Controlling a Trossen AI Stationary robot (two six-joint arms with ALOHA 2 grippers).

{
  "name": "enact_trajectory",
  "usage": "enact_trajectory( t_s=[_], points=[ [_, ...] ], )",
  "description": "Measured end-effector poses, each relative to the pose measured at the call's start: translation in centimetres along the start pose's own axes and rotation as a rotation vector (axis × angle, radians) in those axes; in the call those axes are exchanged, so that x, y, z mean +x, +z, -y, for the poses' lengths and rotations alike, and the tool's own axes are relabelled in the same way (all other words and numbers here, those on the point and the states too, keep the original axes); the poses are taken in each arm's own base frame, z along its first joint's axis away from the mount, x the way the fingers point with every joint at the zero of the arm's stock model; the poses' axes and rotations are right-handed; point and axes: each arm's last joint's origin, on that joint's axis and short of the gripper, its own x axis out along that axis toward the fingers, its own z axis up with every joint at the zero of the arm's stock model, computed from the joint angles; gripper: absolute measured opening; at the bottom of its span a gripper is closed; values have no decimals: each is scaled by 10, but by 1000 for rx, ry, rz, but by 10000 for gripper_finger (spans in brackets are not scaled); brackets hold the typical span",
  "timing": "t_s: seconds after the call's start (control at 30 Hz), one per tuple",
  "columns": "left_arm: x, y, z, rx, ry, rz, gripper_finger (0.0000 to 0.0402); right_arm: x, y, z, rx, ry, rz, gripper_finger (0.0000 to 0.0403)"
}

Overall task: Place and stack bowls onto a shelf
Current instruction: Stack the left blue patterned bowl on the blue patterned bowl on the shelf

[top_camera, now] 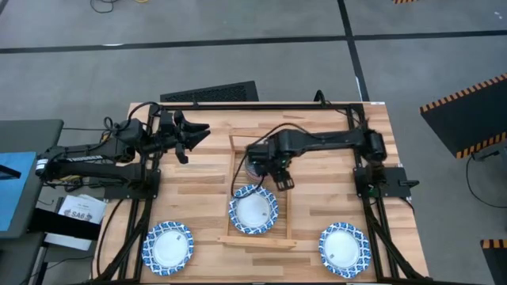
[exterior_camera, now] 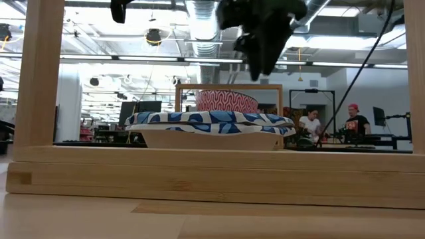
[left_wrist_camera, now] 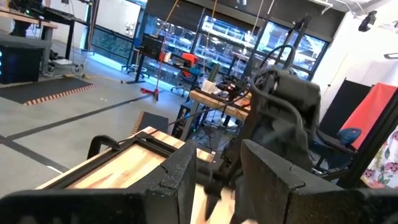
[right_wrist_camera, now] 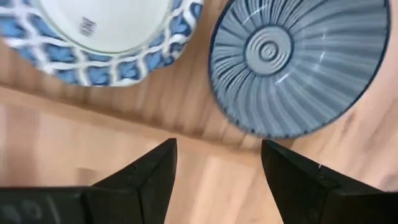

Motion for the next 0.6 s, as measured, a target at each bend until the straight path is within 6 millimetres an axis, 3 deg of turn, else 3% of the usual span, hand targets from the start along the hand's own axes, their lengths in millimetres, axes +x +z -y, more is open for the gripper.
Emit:
enact_trajectory(
  t_s=[0.23,0.47,0.6],
  points=[
    [0,-1,0,2,4,-11,111,-26,-55,-11,190,6,158,260],
    [0,-1,0,24,3,-10,111,-20,-123,-40,551,52,422,260],
    [0,-1,0,27,3,-10,111,-18,-142,-54,717,48,641,260]
  ],
)
